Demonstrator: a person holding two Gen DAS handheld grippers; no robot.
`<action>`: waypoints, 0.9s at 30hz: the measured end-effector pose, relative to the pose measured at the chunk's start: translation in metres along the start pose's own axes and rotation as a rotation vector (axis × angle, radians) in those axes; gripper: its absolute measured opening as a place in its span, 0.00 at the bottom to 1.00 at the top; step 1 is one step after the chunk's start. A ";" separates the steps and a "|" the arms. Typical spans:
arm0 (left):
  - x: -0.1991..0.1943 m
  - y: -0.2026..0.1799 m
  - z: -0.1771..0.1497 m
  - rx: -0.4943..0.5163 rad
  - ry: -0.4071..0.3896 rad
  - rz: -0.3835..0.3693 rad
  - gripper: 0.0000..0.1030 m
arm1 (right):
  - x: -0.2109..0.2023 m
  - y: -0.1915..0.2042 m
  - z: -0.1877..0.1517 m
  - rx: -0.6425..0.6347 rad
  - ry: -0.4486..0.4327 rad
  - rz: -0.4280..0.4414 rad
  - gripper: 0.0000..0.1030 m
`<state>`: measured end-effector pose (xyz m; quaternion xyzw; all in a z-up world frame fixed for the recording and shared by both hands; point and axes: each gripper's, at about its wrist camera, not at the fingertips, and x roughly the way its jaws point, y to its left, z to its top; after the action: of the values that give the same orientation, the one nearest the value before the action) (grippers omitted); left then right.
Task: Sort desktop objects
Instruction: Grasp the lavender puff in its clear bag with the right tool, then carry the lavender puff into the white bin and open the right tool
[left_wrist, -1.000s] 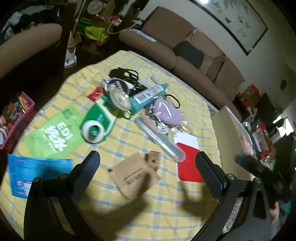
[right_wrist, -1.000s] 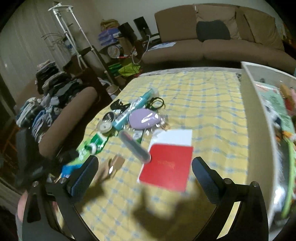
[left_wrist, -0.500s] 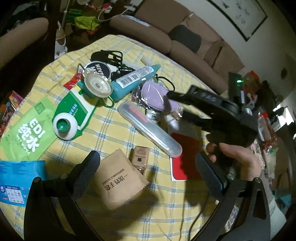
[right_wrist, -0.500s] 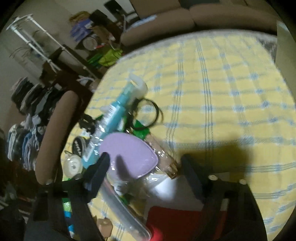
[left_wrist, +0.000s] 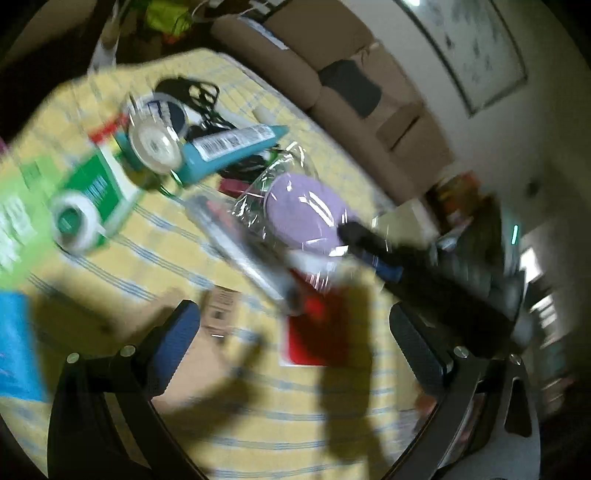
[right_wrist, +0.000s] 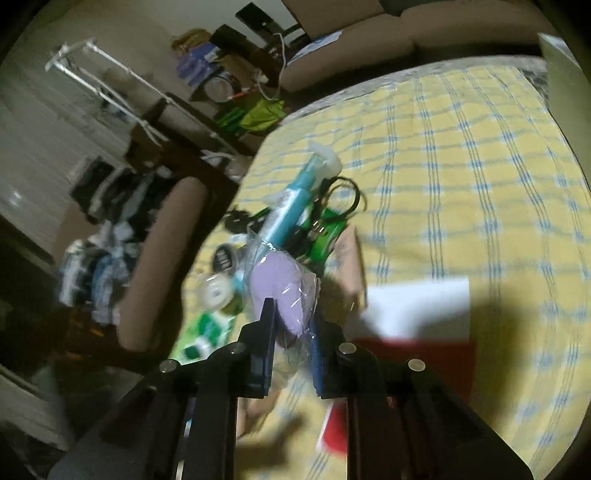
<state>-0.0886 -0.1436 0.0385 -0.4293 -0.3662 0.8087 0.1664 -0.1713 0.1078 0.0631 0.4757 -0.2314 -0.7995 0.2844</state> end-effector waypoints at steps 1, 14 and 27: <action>0.000 0.004 0.000 -0.040 -0.004 -0.059 1.00 | -0.010 -0.001 -0.007 0.017 0.001 0.029 0.15; 0.006 0.005 0.000 -0.188 -0.012 -0.415 0.24 | -0.075 0.003 -0.052 0.131 0.007 0.209 0.15; 0.058 -0.177 -0.051 0.156 0.161 -0.465 0.22 | -0.237 -0.047 -0.067 0.153 -0.204 0.169 0.15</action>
<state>-0.0883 0.0325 0.1170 -0.3824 -0.3773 0.7376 0.4092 -0.0310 0.2954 0.1531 0.3910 -0.3585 -0.7970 0.2889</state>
